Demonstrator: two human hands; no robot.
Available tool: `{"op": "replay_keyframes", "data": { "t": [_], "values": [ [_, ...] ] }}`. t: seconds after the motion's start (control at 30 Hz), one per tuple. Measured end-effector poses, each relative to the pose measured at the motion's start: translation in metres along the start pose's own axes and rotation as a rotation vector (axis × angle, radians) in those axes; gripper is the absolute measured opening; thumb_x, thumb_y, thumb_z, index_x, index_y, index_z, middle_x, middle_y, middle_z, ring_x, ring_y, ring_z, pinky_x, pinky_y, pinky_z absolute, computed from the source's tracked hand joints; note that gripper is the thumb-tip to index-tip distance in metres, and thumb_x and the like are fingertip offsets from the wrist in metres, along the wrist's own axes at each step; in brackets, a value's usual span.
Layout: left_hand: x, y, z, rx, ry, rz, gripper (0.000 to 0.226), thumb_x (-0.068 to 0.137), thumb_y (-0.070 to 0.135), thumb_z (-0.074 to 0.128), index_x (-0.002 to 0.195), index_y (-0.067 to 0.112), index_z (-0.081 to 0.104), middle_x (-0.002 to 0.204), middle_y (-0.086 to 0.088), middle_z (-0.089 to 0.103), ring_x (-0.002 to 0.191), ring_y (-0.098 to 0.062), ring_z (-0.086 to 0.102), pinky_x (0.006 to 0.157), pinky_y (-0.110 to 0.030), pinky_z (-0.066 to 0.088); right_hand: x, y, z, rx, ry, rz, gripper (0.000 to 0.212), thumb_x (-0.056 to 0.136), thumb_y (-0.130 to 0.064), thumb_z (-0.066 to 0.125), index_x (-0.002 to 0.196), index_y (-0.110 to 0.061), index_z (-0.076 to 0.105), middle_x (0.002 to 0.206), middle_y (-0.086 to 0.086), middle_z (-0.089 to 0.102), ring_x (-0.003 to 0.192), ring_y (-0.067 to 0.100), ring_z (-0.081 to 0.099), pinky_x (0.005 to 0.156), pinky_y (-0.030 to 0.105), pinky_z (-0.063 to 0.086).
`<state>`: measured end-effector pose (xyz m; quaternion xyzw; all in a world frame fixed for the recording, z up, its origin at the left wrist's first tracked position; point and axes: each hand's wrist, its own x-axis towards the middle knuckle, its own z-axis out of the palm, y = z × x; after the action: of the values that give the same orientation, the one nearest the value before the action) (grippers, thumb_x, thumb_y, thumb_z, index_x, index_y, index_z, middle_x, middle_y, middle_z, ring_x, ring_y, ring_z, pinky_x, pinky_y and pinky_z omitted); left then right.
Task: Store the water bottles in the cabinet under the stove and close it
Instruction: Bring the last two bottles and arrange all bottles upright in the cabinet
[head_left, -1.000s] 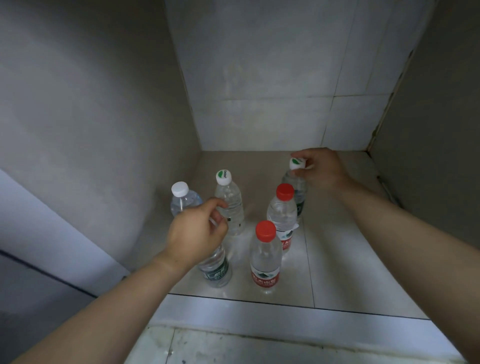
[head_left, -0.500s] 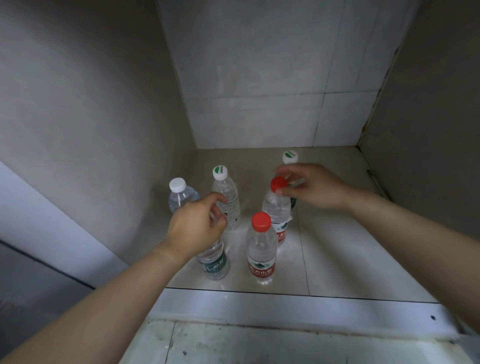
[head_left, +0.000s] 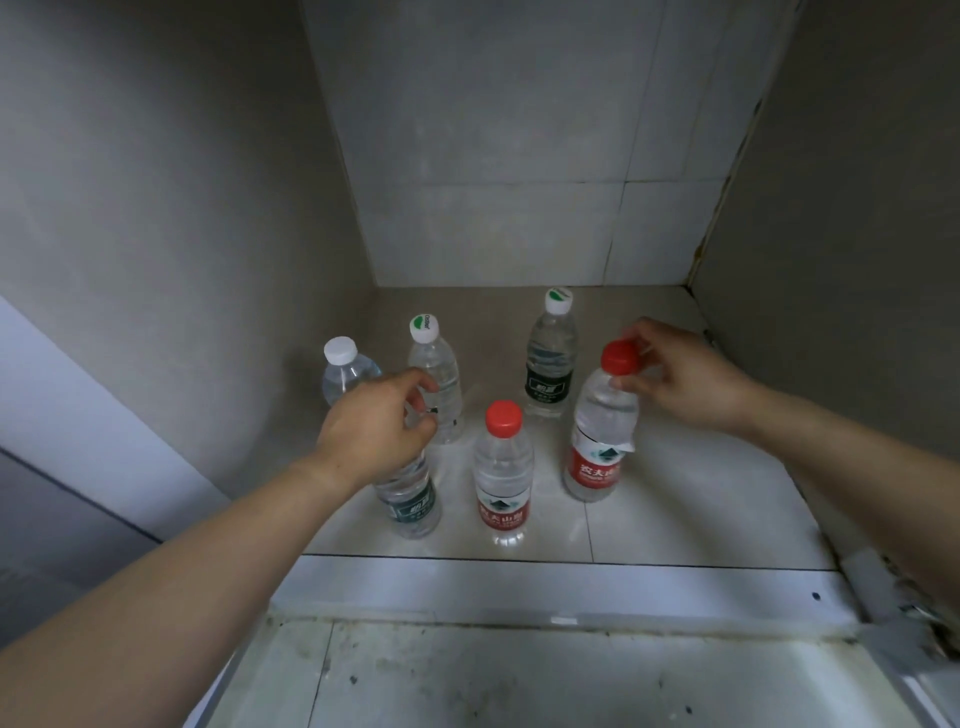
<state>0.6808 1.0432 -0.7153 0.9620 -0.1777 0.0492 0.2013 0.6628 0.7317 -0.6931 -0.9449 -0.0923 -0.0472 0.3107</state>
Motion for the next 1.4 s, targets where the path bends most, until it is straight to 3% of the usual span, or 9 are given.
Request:
{"op": "replay_keyframes", "data": {
  "t": [0.17, 0.27, 0.4, 0.5, 0.67, 0.8, 0.97, 1.1, 1.4],
  "values": [
    [0.000, 0.002, -0.001, 0.004, 0.021, 0.000, 0.029, 0.081, 0.023, 0.058, 0.110, 0.022, 0.059, 0.086, 0.011, 0.062, 0.075, -0.015, 0.062, 0.066, -0.031, 0.053, -0.026, 0.016, -0.012, -0.040, -0.029, 0.073, 0.028, 0.076, -0.018, 0.074, 0.093, -0.014, 0.052, 0.091, 0.003, 0.061, 0.083, 0.021, 0.060, 0.066, 0.020, 0.044],
    [-0.001, 0.003, -0.003, 0.005, 0.018, -0.013, 0.026, 0.081, 0.022, 0.058, 0.107, 0.023, 0.062, 0.082, 0.014, 0.057, 0.075, -0.015, 0.061, 0.067, -0.030, 0.052, -0.025, 0.016, -0.024, -0.089, -0.150, 0.102, 0.032, 0.072, -0.020, 0.078, 0.093, -0.017, 0.054, 0.091, 0.002, 0.064, 0.084, 0.021, 0.063, 0.071, 0.028, 0.049],
    [-0.004, 0.002, -0.008, 0.021, -0.037, -0.028, 0.024, 0.081, 0.024, 0.059, 0.105, 0.025, 0.062, 0.090, 0.010, 0.061, 0.086, -0.016, 0.061, 0.066, -0.026, 0.046, -0.007, -0.004, -0.029, -0.347, -0.248, 0.019, 0.054, 0.071, -0.029, 0.078, 0.117, -0.017, 0.053, 0.115, -0.002, 0.058, 0.096, 0.014, 0.056, 0.082, 0.026, 0.043],
    [-0.007, 0.001, -0.014, 0.047, -0.103, -0.039, 0.026, 0.081, 0.029, 0.061, 0.107, 0.027, 0.061, 0.102, 0.008, 0.062, 0.093, -0.015, 0.059, 0.073, -0.028, 0.049, 0.003, -0.042, -0.013, -0.270, -0.251, -0.147, 0.065, 0.071, -0.034, 0.077, 0.128, -0.017, 0.051, 0.124, -0.002, 0.056, 0.100, 0.005, 0.050, 0.085, 0.016, 0.036],
    [-0.016, -0.006, -0.030, 0.073, -0.152, -0.027, 0.029, 0.077, 0.034, 0.066, 0.105, 0.026, 0.061, 0.105, 0.004, 0.064, 0.098, -0.020, 0.059, 0.080, -0.037, 0.051, 0.007, -0.083, 0.033, -0.083, -0.386, -0.227, 0.058, 0.072, -0.034, 0.077, 0.124, -0.022, 0.052, 0.115, -0.006, 0.059, 0.098, 0.011, 0.057, 0.075, 0.015, 0.045],
    [-0.026, -0.012, -0.031, -0.004, -0.083, -0.032, 0.033, 0.072, 0.031, 0.075, 0.102, 0.027, 0.062, 0.103, 0.003, 0.067, 0.094, -0.020, 0.062, 0.079, -0.032, 0.049, 0.011, -0.084, 0.050, -0.052, -0.342, -0.232, 0.044, 0.073, -0.029, 0.076, 0.113, -0.021, 0.060, 0.108, -0.004, 0.065, 0.094, 0.010, 0.059, 0.083, 0.023, 0.048],
    [-0.029, -0.011, -0.030, -0.089, -0.005, -0.089, 0.034, 0.068, 0.035, 0.080, 0.097, 0.028, 0.064, 0.094, 0.010, 0.066, 0.085, -0.014, 0.060, 0.070, -0.024, 0.040, 0.013, -0.071, 0.039, -0.086, -0.268, -0.197, 0.037, 0.076, -0.027, 0.074, 0.110, -0.016, 0.061, 0.102, 0.001, 0.065, 0.094, 0.016, 0.061, 0.085, 0.029, 0.049],
    [-0.022, -0.003, -0.027, -0.097, 0.020, -0.078, 0.037, 0.073, 0.031, 0.077, 0.106, 0.020, 0.063, 0.101, 0.000, 0.067, 0.091, -0.022, 0.061, 0.075, -0.030, 0.045, 0.011, -0.061, 0.024, -0.136, -0.225, -0.150, 0.040, 0.076, -0.026, 0.074, 0.112, -0.014, 0.061, 0.107, 0.002, 0.066, 0.096, 0.017, 0.061, 0.087, 0.032, 0.049],
    [-0.003, 0.004, -0.013, -0.135, 0.039, -0.039, 0.036, 0.077, 0.026, 0.073, 0.110, 0.018, 0.062, 0.102, -0.002, 0.065, 0.091, -0.019, 0.058, 0.073, -0.028, 0.041, 0.017, -0.047, 0.004, -0.271, -0.328, -0.048, 0.044, 0.067, -0.032, 0.081, 0.107, -0.022, 0.063, 0.103, -0.002, 0.067, 0.095, 0.015, 0.061, 0.087, 0.032, 0.050]
  ]
}}
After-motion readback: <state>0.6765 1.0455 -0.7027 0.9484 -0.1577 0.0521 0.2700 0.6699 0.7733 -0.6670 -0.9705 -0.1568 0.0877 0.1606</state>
